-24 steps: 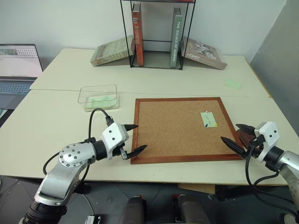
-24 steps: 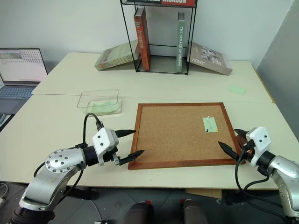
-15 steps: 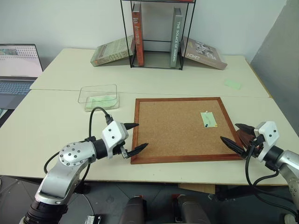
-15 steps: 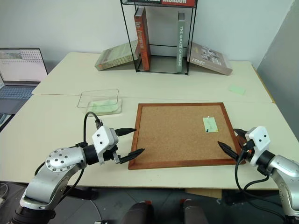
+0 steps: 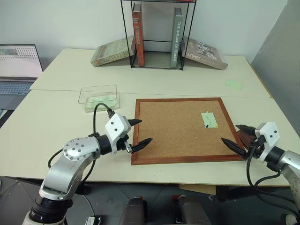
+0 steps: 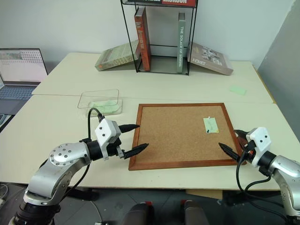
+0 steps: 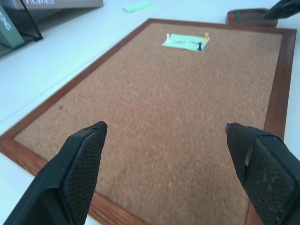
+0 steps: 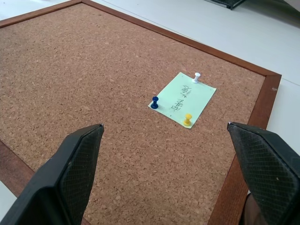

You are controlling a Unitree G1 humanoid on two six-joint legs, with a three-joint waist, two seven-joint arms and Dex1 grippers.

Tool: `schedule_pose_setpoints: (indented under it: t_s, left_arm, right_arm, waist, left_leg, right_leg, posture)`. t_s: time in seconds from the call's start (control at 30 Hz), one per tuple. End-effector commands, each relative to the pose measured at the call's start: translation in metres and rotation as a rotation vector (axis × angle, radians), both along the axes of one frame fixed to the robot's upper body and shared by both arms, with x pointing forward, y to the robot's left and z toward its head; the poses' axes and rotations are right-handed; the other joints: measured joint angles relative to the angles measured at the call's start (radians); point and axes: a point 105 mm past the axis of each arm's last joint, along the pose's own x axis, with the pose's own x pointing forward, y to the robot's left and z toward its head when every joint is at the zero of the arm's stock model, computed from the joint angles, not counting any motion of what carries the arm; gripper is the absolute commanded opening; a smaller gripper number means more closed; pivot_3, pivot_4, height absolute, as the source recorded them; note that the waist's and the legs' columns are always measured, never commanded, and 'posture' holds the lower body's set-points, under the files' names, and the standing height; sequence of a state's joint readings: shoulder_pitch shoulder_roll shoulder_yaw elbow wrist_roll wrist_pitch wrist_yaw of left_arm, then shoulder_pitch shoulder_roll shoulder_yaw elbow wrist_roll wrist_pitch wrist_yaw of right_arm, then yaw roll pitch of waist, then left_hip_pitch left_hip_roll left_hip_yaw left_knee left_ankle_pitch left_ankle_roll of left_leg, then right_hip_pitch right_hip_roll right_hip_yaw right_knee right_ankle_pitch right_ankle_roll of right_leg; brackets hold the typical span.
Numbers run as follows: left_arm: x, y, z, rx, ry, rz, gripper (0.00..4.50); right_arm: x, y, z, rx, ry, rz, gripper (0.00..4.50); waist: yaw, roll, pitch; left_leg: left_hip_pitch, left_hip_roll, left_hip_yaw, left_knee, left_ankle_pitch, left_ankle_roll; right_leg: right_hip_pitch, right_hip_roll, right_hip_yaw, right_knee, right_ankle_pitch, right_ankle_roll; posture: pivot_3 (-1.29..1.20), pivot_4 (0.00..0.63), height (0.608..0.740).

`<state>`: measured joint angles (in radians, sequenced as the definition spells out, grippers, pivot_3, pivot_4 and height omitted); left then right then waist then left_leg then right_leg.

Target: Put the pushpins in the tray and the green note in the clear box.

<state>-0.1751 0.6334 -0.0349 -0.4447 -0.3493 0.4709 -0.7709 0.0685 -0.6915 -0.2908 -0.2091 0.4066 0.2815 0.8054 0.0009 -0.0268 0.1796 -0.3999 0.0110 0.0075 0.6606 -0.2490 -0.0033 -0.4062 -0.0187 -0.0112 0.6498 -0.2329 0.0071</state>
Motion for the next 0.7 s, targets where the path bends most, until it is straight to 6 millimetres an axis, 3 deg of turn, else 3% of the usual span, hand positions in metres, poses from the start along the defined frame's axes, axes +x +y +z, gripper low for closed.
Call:
schedule_pose_setpoints:
  t_s: [0.03,0.13,0.17,0.43,0.7]
  left_arm:
    - [-0.002,-0.013,0.005,0.001,-0.053,-0.053,4.29]
    - [0.001,-0.029,0.003,0.003,-0.066,-0.095,4.29]
    - [0.002,-0.035,0.004,-0.007,-0.066,-0.104,3.94]
    - [0.010,-0.064,-0.009,-0.004,-0.019,-0.175,2.44]
    - [0.032,-0.088,-0.024,-0.010,0.004,-0.174,0.91]
  right_arm:
    - [0.000,0.001,0.013,-0.017,-0.043,0.009,4.49]
    - [-0.002,0.005,0.013,-0.010,-0.045,0.010,4.49]
    - [-0.002,0.006,0.013,-0.007,-0.048,0.008,4.50]
    - [-0.002,0.017,0.015,0.010,-0.050,0.020,4.50]
    - [0.007,0.024,0.018,0.019,-0.052,0.028,4.50]
  waist:
    - [0.000,0.000,0.000]
    - [0.001,0.000,0.000]
    - [0.001,0.000,0.000]
    - [0.001,0.000,0.000]
    - [0.001,0.000,0.000]
  left_leg:
    - [0.000,0.000,0.000,0.000,0.000,0.000]
    - [0.000,0.000,0.000,0.000,0.000,0.000]
    - [0.000,0.000,0.000,0.000,0.000,0.000]
    - [0.000,-0.001,0.000,0.000,0.000,0.000]
    - [0.000,-0.001,0.000,0.001,0.000,0.000]
  right_leg:
    - [0.000,0.000,0.000,0.000,0.000,0.000]
    - [0.000,0.000,0.000,0.000,0.000,0.000]
    - [0.000,0.000,0.000,0.000,0.000,0.000]
    - [0.000,0.001,0.000,0.000,0.001,0.001]
    - [0.000,0.001,0.000,0.000,0.001,0.002]
  posture:
    - [0.00,0.150,0.740]
    - [0.00,0.150,0.740]
    - [0.00,0.150,0.740]
    - [0.00,0.150,0.740]
    - [0.00,0.150,0.740]
